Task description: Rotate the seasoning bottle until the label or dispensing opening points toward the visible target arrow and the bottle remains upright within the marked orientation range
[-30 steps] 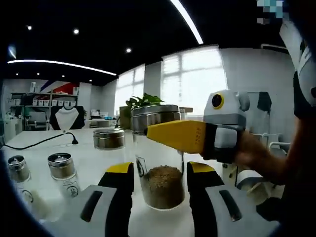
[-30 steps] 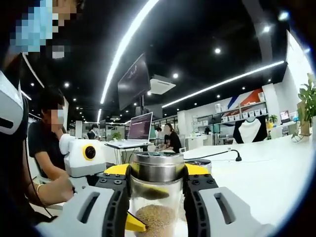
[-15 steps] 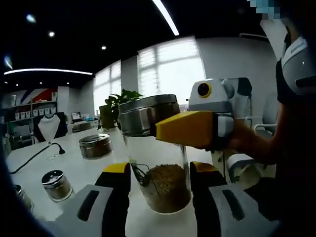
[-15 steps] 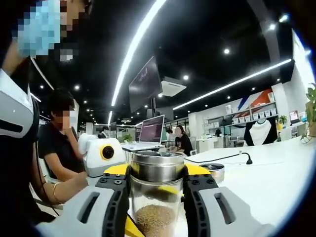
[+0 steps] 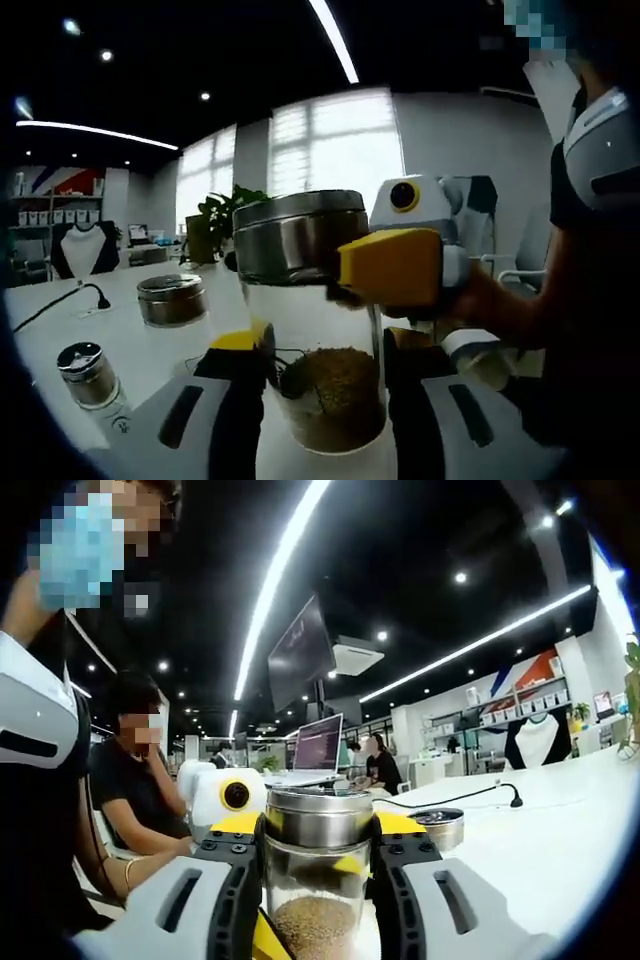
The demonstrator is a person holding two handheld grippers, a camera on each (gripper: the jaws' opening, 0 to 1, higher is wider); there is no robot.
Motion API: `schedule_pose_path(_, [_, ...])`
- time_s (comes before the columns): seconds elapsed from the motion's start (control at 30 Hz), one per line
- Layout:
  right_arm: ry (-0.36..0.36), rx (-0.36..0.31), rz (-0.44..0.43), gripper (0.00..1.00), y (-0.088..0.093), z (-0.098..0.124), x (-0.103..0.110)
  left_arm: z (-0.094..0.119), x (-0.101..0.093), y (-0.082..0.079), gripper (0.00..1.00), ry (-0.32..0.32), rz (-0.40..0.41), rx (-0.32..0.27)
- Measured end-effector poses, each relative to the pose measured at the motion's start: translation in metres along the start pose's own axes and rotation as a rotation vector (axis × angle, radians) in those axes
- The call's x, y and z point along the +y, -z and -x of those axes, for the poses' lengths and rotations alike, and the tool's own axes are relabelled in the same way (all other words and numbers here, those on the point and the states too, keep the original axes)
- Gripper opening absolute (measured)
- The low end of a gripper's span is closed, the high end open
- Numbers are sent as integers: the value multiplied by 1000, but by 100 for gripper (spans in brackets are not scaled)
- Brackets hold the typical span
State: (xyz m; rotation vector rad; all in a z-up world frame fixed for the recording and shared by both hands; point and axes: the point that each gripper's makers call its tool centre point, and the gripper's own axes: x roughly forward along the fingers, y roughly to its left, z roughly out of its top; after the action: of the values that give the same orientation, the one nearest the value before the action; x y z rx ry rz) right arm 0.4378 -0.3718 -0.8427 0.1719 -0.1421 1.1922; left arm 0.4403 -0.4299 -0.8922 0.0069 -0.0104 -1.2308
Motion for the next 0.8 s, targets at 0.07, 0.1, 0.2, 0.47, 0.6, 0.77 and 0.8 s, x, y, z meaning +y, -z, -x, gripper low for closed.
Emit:
schedule_pose_path(0.07, [-1,-3,-1,39,-1,0,-1,-1,0,-1,49,-14,30,-11])
schedule_pose_path(0.1, [2,-7,-10,39,-2,1,-1,-2,-1,-3,48,-12,80,-24])
schedule_pose_path(0.2, [10,-18,-29,40,-5,3,-4,-5,0,-4,48,-44,73,-32])
schedule_pose_path(0.47, [107,29,33,39,0,3,-14,-8,18,1,47,-209,49,1])
schedule_pose_path(0.6, [156,42,46,39,3,0,-16,-4,28,2,47,-306,6,18])
schedule_pose_path(0.77, [268,93,102,37,10,-3,-22,4,40,5,47,-443,-16,31])
schedule_pose_path(0.8, [271,111,123,37,13,-5,-20,7,45,6,47,-496,-52,42])
